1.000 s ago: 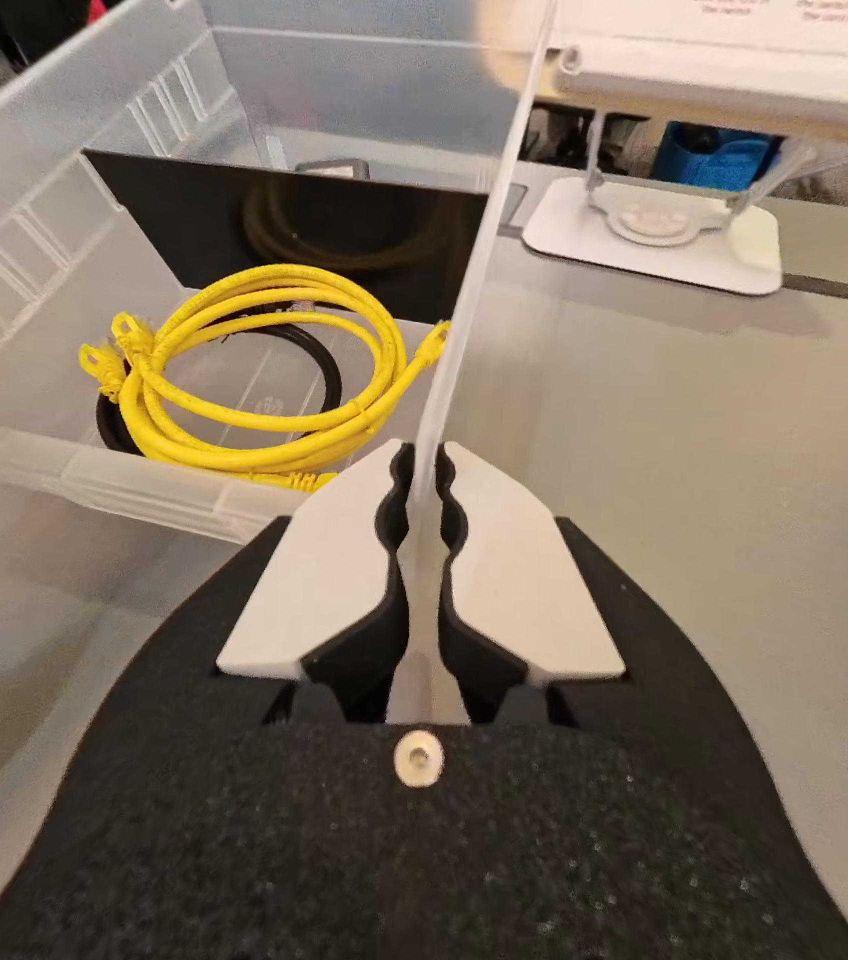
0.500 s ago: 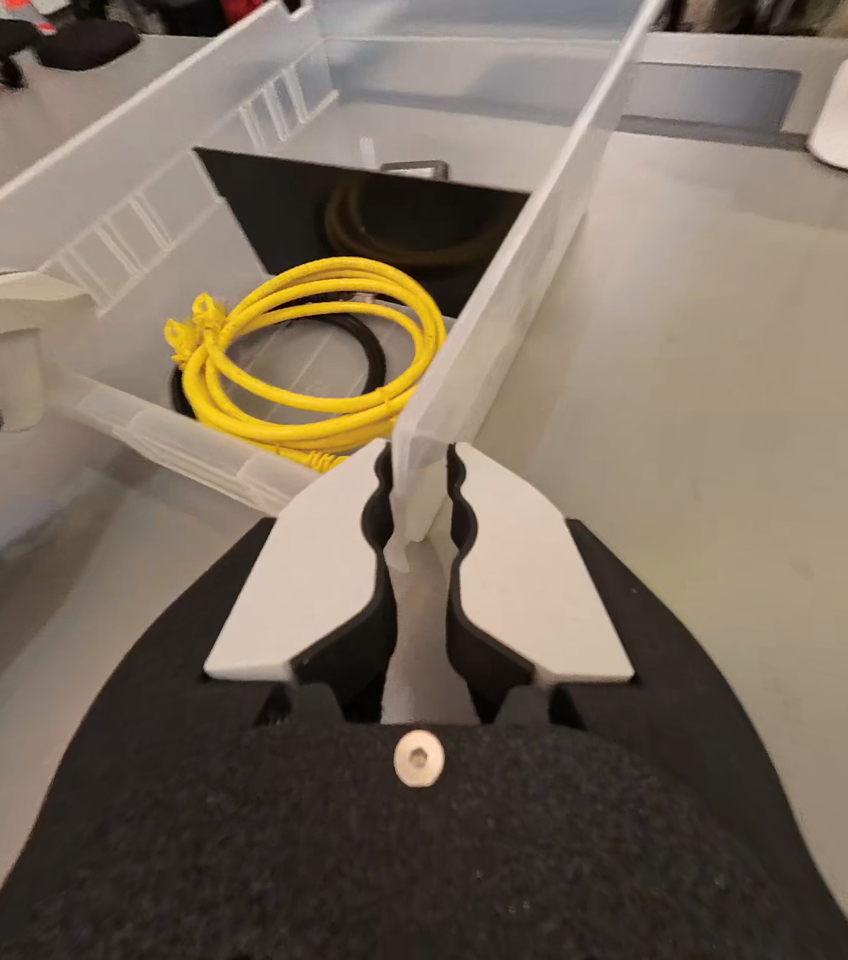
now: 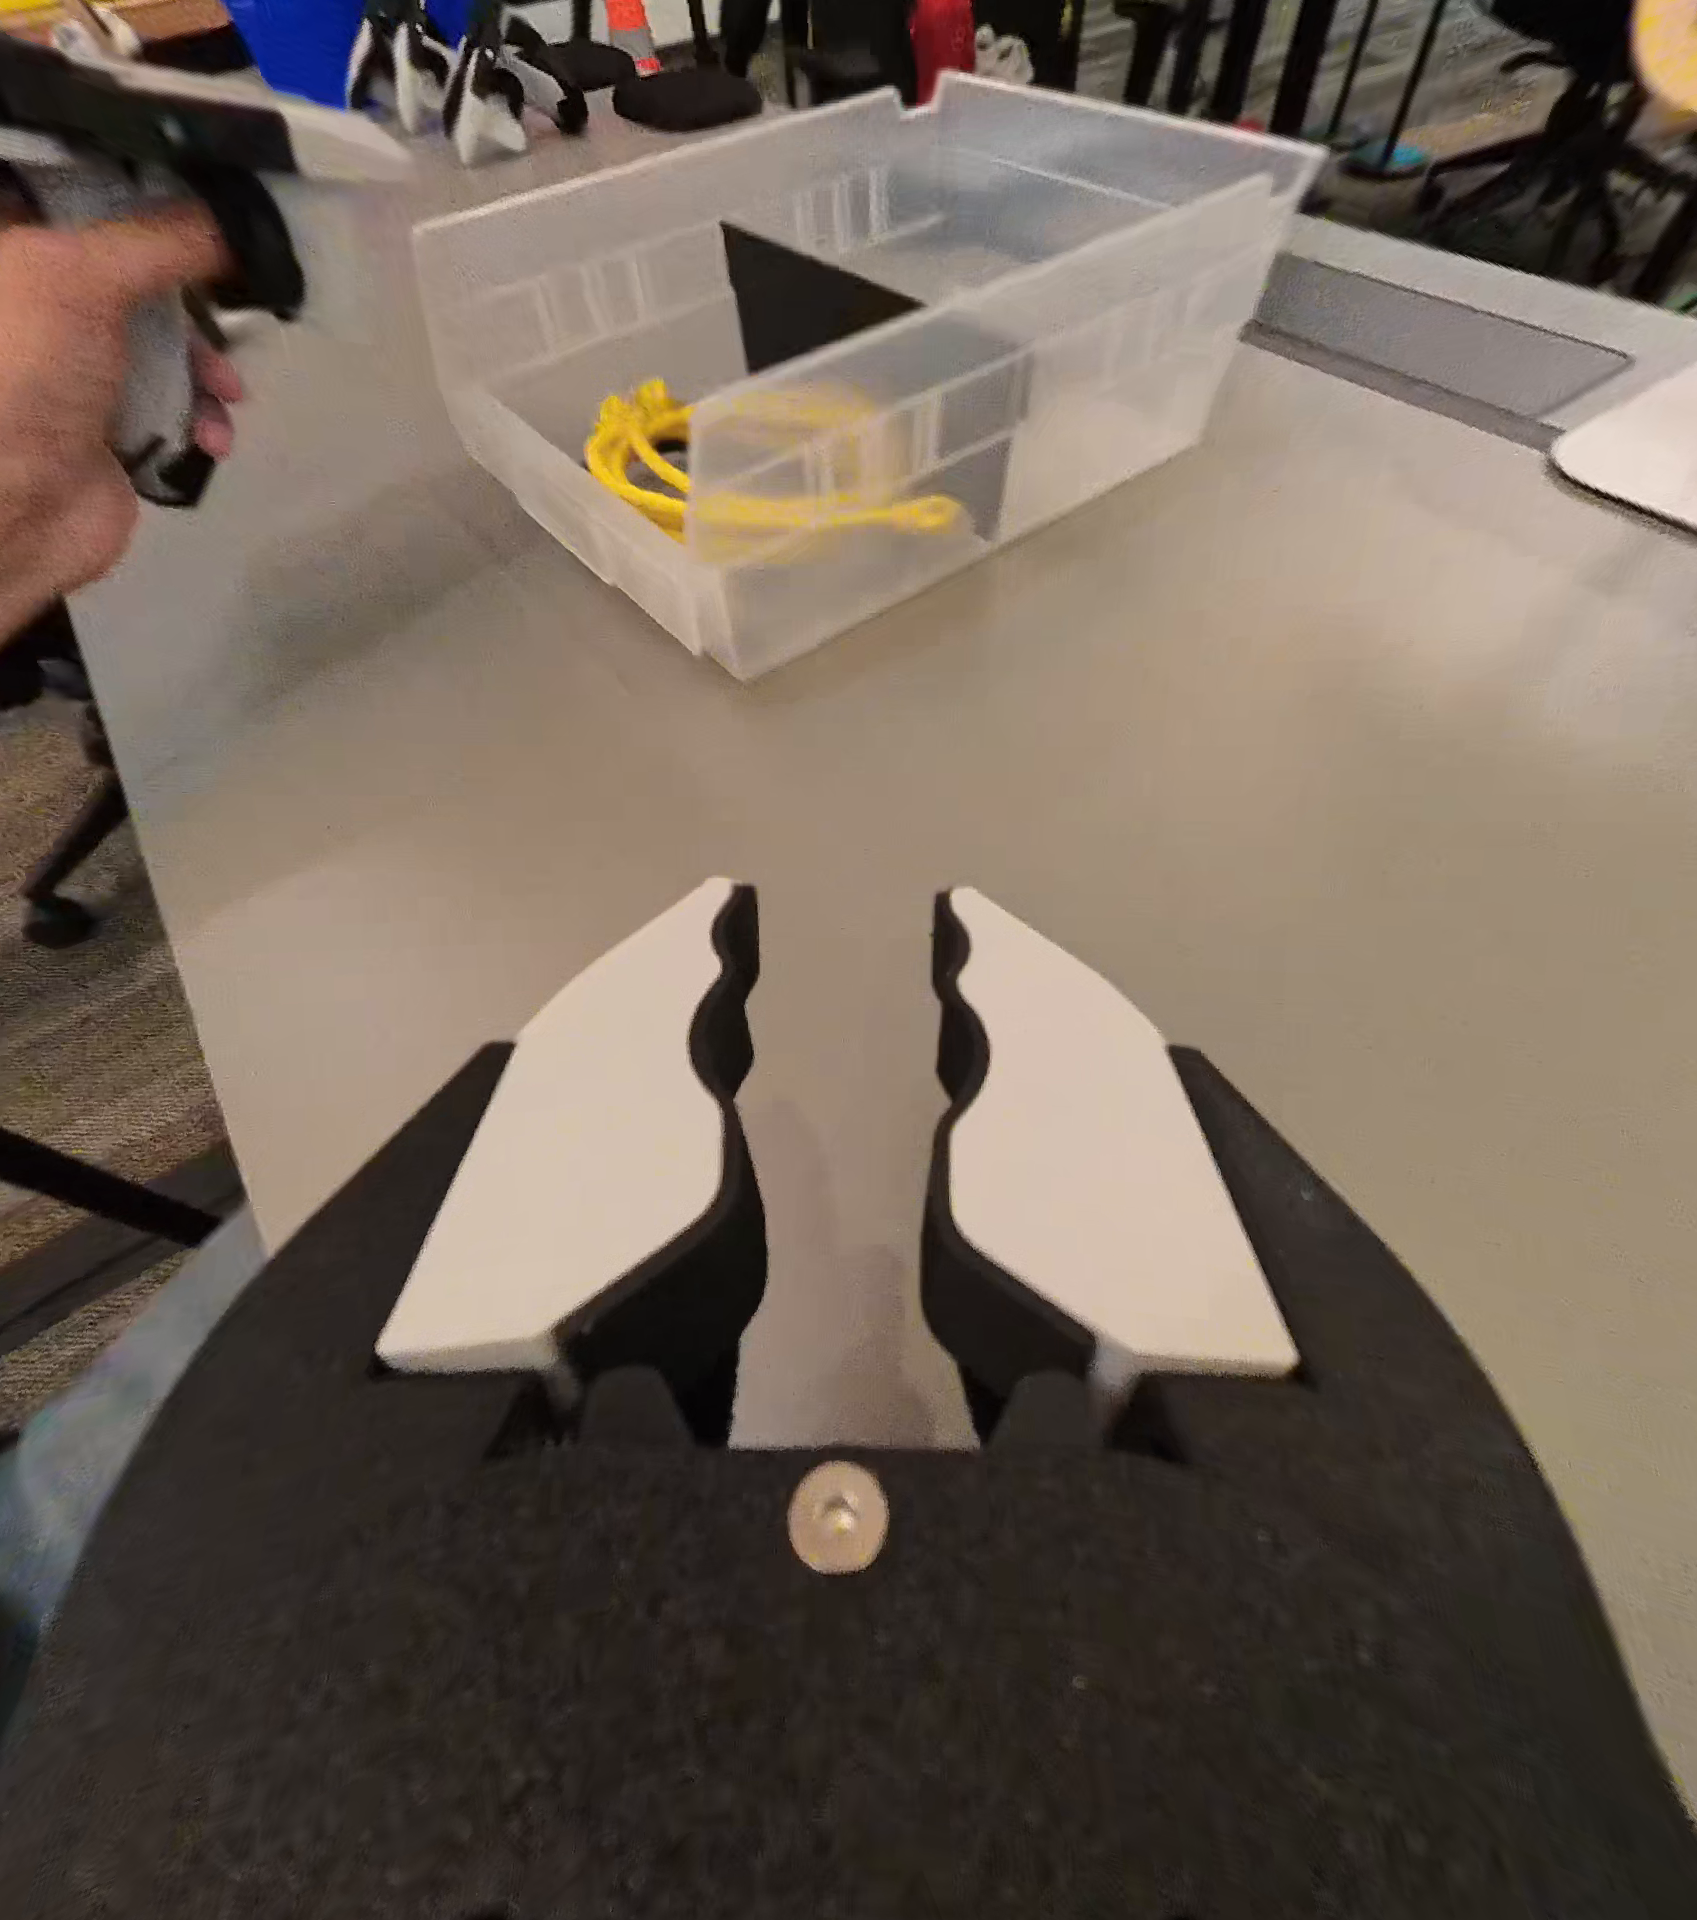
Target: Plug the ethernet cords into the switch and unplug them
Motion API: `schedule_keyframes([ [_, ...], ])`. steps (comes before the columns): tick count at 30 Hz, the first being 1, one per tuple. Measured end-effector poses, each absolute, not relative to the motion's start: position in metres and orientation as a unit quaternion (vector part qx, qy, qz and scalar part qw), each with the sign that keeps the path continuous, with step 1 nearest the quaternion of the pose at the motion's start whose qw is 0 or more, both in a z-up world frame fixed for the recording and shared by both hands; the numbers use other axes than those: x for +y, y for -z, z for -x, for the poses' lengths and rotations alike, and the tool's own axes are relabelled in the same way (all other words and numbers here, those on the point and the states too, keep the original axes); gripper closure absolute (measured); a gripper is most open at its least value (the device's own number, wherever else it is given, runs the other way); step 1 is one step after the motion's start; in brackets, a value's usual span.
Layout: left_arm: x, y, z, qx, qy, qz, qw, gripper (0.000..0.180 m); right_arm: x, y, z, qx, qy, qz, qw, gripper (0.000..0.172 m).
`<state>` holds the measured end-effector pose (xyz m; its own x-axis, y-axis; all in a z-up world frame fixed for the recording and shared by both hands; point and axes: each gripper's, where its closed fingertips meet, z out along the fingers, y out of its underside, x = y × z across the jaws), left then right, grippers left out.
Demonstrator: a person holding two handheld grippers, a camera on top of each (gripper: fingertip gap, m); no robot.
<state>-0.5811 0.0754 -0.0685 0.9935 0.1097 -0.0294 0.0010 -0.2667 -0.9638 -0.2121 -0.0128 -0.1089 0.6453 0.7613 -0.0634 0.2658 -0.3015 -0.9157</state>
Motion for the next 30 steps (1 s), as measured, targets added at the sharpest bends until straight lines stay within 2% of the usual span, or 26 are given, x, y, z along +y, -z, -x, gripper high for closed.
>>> schedule_keyframes([
  [7, 0.063, 0.041, 0.477, 0.036, 0.083, 0.776, 0.624, 0.136, -0.024, 0.083, 0.024, -0.222, -0.165, 0.767, 0.579, 0.132],
  [9, 0.05, 0.044, 0.438, 0.036, 0.159, 0.771, 0.616, 0.136, -0.021, 0.076, -0.028, -0.17, -0.134, 0.763, 0.609, 0.128],
  [11, 0.035, 0.056, 0.413, 0.05, 0.158, 0.779, 0.605, 0.137, -0.022, 0.082, -0.073, -0.109, -0.1, 0.766, 0.626, 0.129],
  [15, 0.01, 0.088, 0.394, 0.094, 0.071, 0.789, 0.603, 0.148, -0.018, 0.098, -0.117, -0.071, -0.056, 0.787, 0.611, 0.127],
  [23, 0.017, 0.119, 0.383, 0.09, 0.139, 0.824, 0.541, 0.133, -0.01, 0.111, -0.127, -0.04, -0.087, 0.796, 0.598, 0.133],
  [24, 0.017, 0.117, 0.384, 0.085, 0.15, 0.822, 0.543, 0.134, -0.011, 0.111, -0.125, -0.042, -0.091, 0.795, 0.598, 0.133],
  [26, 0.016, 0.111, 0.384, 0.086, 0.172, 0.811, 0.552, 0.153, -0.011, 0.113, -0.121, -0.047, -0.087, 0.797, 0.595, 0.133],
  [30, 0.018, 0.108, 0.385, 0.092, 0.159, 0.807, 0.56, 0.146, -0.009, 0.116, -0.121, -0.057, -0.075, 0.802, 0.589, 0.136],
])
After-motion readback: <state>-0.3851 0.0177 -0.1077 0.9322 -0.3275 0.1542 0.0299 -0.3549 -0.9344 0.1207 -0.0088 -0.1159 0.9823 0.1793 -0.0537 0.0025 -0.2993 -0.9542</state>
